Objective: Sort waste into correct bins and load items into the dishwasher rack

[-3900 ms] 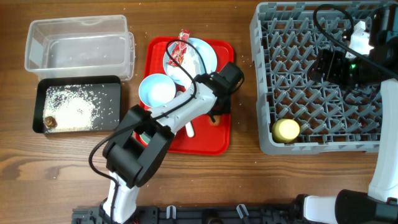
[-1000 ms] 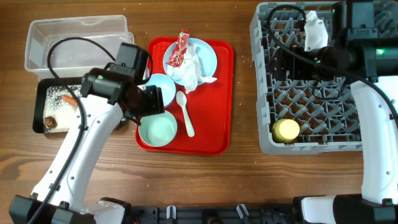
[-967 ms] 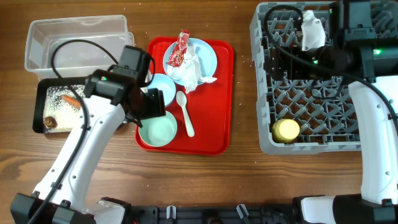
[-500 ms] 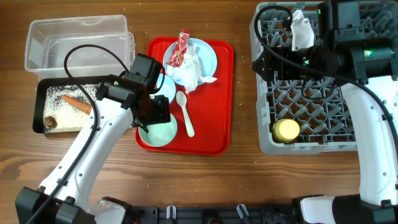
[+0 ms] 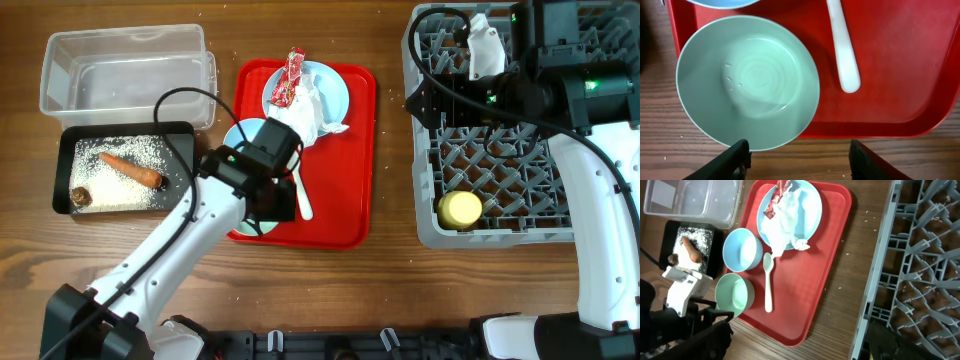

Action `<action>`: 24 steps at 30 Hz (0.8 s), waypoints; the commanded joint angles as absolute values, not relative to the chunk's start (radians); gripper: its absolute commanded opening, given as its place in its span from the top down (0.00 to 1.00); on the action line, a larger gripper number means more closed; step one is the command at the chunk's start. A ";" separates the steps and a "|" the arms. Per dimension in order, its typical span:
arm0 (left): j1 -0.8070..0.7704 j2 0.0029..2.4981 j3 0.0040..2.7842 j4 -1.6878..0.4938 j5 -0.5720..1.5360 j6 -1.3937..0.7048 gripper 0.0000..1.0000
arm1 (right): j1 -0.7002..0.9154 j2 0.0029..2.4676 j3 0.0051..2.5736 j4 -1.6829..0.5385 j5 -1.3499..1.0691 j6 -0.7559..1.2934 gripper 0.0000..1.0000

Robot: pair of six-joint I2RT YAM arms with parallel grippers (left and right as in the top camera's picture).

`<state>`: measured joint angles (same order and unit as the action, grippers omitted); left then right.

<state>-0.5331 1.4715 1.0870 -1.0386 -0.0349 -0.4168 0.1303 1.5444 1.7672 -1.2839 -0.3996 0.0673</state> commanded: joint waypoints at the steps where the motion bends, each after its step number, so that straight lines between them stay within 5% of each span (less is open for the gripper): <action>1: -0.529 1.476 1.079 -1.030 -0.112 -0.504 0.34 | 0.138 1.549 1.758 -1.278 -0.389 0.093 0.13; 4: -0.445 1.474 1.079 -1.028 -0.107 -0.640 0.34 | 0.175 1.557 1.758 -1.275 -0.390 0.137 0.15; 11: -0.215 1.449 1.107 -1.024 0.063 -0.585 0.38 | 0.339 1.615 1.758 -1.231 -0.321 0.233 0.16; 18: -0.205 1.444 1.111 -0.906 0.112 -0.566 0.40 | 0.459 1.714 1.758 -1.185 -0.266 0.293 0.16; 24: -0.303 1.495 1.224 -0.650 0.003 -0.340 0.29 | 0.350 1.642 1.763 -1.213 -0.194 0.321 0.13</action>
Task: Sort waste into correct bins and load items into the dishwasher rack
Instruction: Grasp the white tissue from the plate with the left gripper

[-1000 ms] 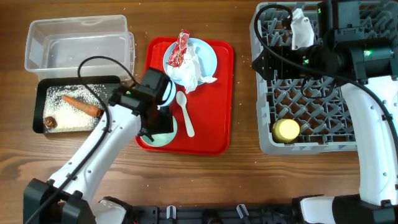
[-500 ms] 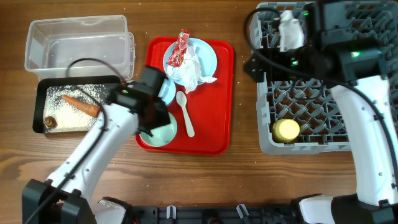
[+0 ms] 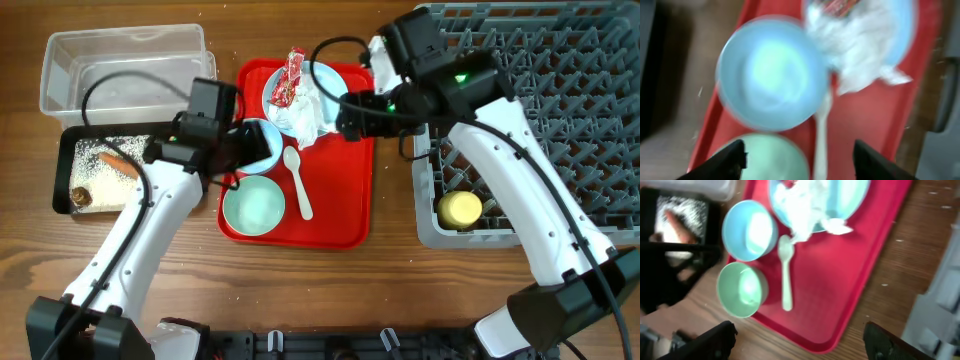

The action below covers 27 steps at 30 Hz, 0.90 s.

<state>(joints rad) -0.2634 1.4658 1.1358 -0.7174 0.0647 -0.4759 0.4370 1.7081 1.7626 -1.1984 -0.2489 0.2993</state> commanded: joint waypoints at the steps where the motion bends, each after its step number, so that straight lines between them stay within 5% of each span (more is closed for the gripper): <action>1: -0.304 1.529 1.260 -0.652 0.003 -0.309 0.30 | 0.322 1.624 1.763 -1.219 -0.194 0.315 0.12; 10: -0.308 2.108 1.958 -1.055 0.037 0.026 0.15 | -0.075 1.339 1.764 -1.358 -0.201 0.179 0.09; 27: -0.386 2.415 1.988 -0.946 0.006 0.063 0.03 | -0.102 1.320 1.762 -1.438 -0.178 0.130 0.09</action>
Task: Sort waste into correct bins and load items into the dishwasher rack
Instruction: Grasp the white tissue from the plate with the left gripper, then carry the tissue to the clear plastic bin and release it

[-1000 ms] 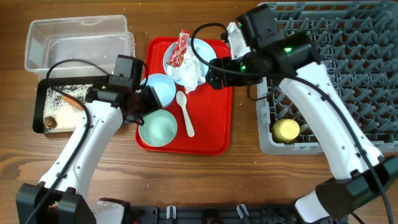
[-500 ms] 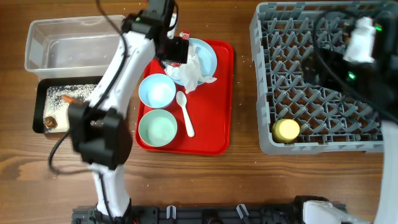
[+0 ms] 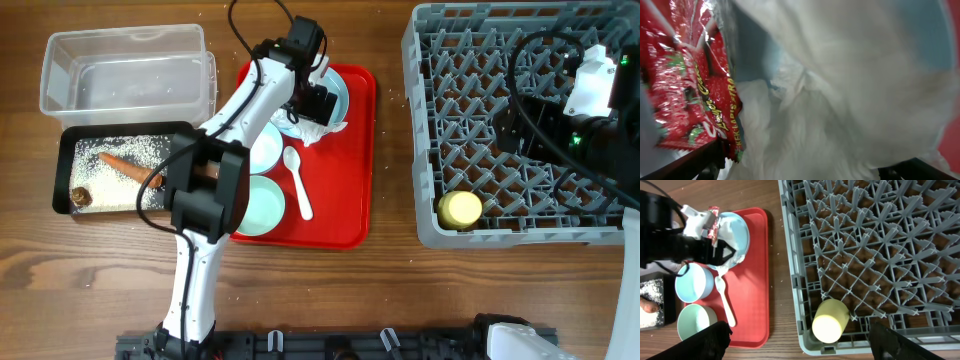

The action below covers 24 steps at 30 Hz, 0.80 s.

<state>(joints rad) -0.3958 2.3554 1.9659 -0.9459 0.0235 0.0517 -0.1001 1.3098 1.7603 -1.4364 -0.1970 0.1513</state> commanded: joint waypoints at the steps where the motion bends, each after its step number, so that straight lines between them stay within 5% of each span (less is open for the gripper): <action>1: -0.381 2.426 1.988 -0.945 0.006 0.059 0.02 | -0.102 1.320 1.762 -1.438 -0.175 0.130 0.08; 4: -0.371 2.435 1.988 -0.937 0.007 0.040 0.12 | -0.102 1.320 1.762 -1.437 -0.171 0.130 0.08; 5: -0.371 2.435 1.988 -0.932 0.007 0.037 0.24 | -0.102 1.320 1.762 -1.437 -0.171 0.130 0.09; 7: -0.371 2.435 1.988 -0.927 0.010 0.037 0.62 | -0.102 1.320 1.762 -1.436 -0.171 0.130 0.08; 10: -0.371 2.435 1.988 -0.934 0.010 0.036 0.96 | -0.102 1.320 1.762 -1.434 -0.171 0.130 0.09; 24: -0.296 2.151 2.100 -0.963 0.109 -0.230 0.96 | -0.102 1.320 1.762 -1.427 -0.171 0.118 0.09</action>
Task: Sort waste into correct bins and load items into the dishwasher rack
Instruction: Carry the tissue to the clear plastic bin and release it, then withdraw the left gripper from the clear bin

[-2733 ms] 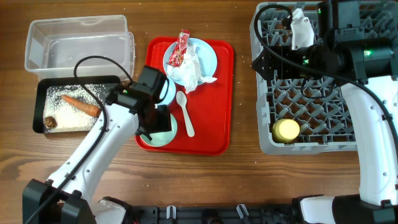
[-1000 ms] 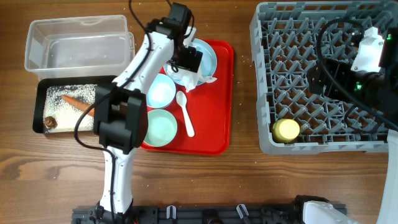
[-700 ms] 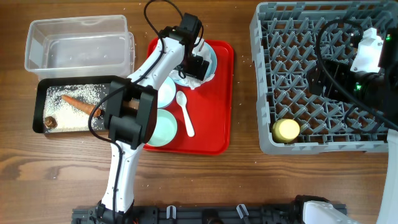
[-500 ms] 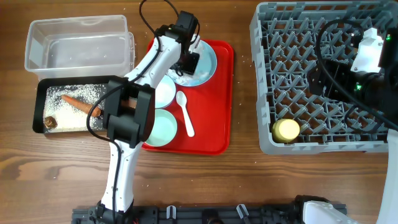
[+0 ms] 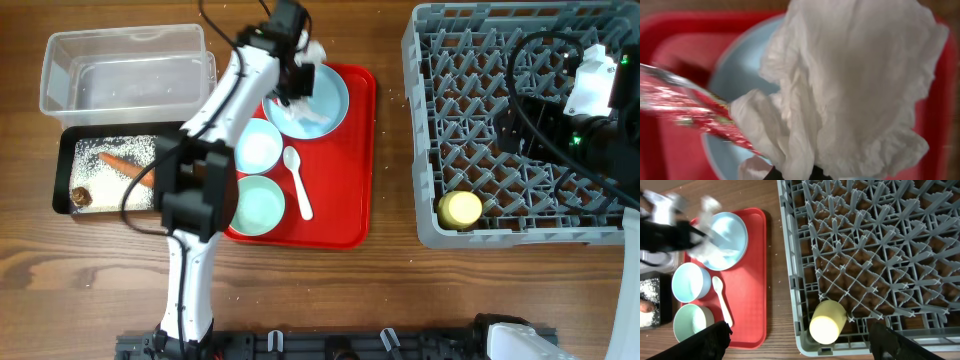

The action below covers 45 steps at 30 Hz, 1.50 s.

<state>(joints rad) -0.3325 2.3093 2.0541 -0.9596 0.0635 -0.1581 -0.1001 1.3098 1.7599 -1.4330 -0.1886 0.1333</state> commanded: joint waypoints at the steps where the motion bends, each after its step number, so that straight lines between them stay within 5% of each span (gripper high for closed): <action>1: -0.283 2.110 2.100 -0.969 0.109 -0.244 0.96 | -0.102 1.320 1.762 -1.425 -0.171 0.114 0.09; 10: -0.082 1.903 2.100 -1.002 0.108 -0.276 0.96 | -0.102 1.320 1.762 -1.415 -0.172 0.115 0.08; 20: 0.159 2.003 2.097 -1.007 -0.065 -0.277 0.93 | -0.102 1.320 1.762 -1.419 -0.172 0.115 0.08; 23: 0.212 2.107 2.093 -1.042 -0.080 -0.266 0.76 | -0.102 1.320 1.762 -1.423 -0.172 0.114 0.08; 24: 0.223 2.133 2.093 -1.046 -0.081 -0.266 0.58 | -0.102 1.320 1.762 -1.423 -0.172 0.110 0.08; 25: 0.239 2.173 2.093 -1.044 -0.077 -0.268 0.23 | -0.102 1.320 1.762 -1.423 -0.172 0.104 0.08; 27: 0.255 2.204 2.093 -1.041 -0.067 -0.270 0.00 | -0.102 1.320 1.762 -1.426 -0.171 0.105 0.08; 38: 0.210 2.055 2.101 -1.036 0.167 -0.257 0.00 | -0.102 1.320 1.762 -1.426 -0.176 0.107 0.09; 45: -0.062 2.068 2.093 -1.093 0.189 -0.133 0.01 | -0.102 1.320 1.762 -1.419 -0.176 0.106 0.08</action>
